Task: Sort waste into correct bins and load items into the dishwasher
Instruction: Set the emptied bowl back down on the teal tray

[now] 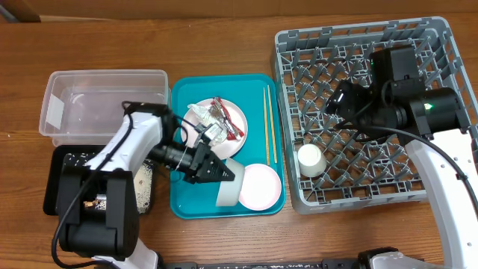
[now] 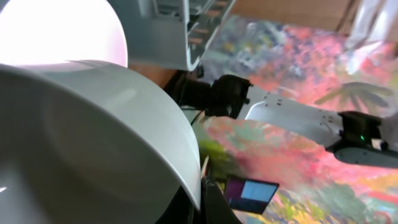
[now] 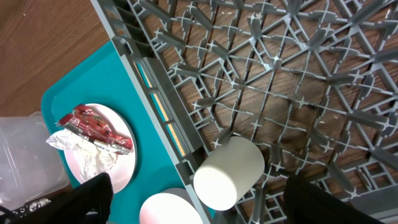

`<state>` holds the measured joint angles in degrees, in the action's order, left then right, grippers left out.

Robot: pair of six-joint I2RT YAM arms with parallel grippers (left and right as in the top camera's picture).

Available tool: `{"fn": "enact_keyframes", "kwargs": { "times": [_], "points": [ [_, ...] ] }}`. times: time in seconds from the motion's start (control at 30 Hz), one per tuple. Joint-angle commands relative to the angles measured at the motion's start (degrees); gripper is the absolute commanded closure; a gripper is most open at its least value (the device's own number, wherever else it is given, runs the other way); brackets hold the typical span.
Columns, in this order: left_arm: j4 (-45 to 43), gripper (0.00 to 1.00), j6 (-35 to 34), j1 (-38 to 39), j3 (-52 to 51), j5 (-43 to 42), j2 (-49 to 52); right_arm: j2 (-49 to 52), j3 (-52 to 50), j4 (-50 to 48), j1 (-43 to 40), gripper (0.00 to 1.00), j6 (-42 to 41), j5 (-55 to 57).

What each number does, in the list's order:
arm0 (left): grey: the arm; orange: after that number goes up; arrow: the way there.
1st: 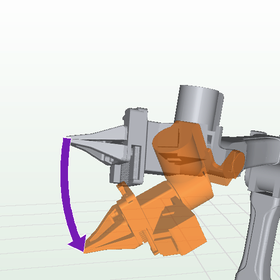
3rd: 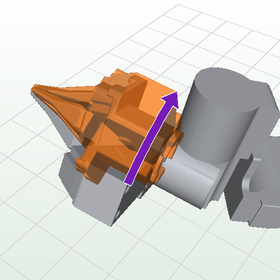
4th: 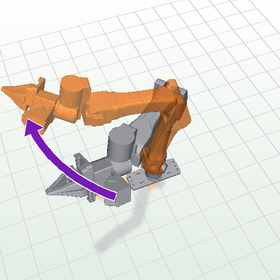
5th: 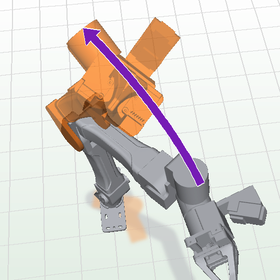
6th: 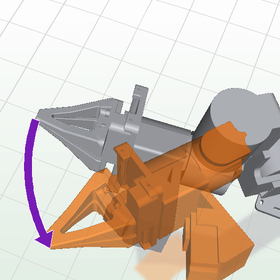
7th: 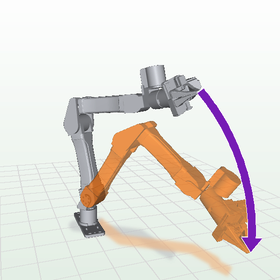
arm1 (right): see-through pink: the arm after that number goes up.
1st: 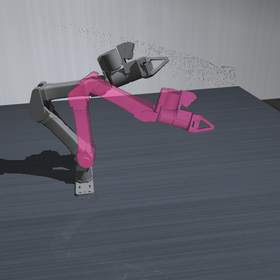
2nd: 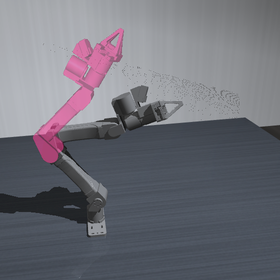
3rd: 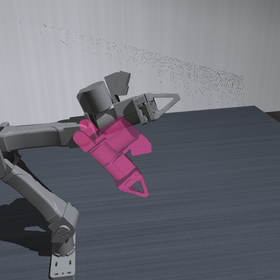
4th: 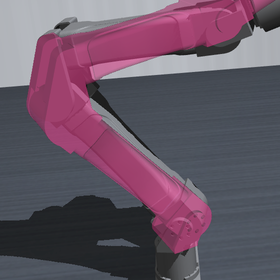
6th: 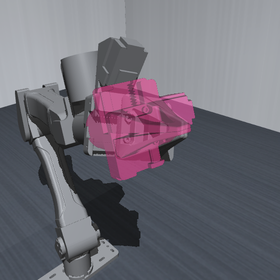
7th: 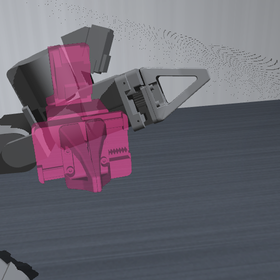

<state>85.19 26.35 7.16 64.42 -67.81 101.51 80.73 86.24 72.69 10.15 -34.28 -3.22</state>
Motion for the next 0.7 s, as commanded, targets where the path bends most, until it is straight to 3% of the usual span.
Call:
{"fn": "enact_keyframes", "kwargs": {
  "times": [0.0,0.1,0.2,0.5,0.67],
  "points": [
    [-1.2,0.96,-17.03,0.09,8.55,10.67,-5.16,-0.57,1.38,-0.2,-0.15,0.1,-0.02,-0.33],
    [-2.51,0.96,-33.09,0.9,14.27,32.92,-9.55,-0.57,1.38,-0.22,-0.15,0.1,-0.02,-0.33],
    [-3.23,0.96,-42.23,3.91,15.17,49.07,-14.36,-0.57,1.38,-0.11,-0.15,0.1,-0.02,-0.33],
    [-14.51,0.96,-58.31,24.3,3.67,66.9,-14.29,-0.52,1.38,-1.31,-0.15,0.1,-0.04,-0.33],
    [-16.96,0.96,-63.34,29.38,1.53,74.4,-10.27,-0.5,1.38,-1.07,-0.15,0.1,-0.02,-0.33]
  ]
}}
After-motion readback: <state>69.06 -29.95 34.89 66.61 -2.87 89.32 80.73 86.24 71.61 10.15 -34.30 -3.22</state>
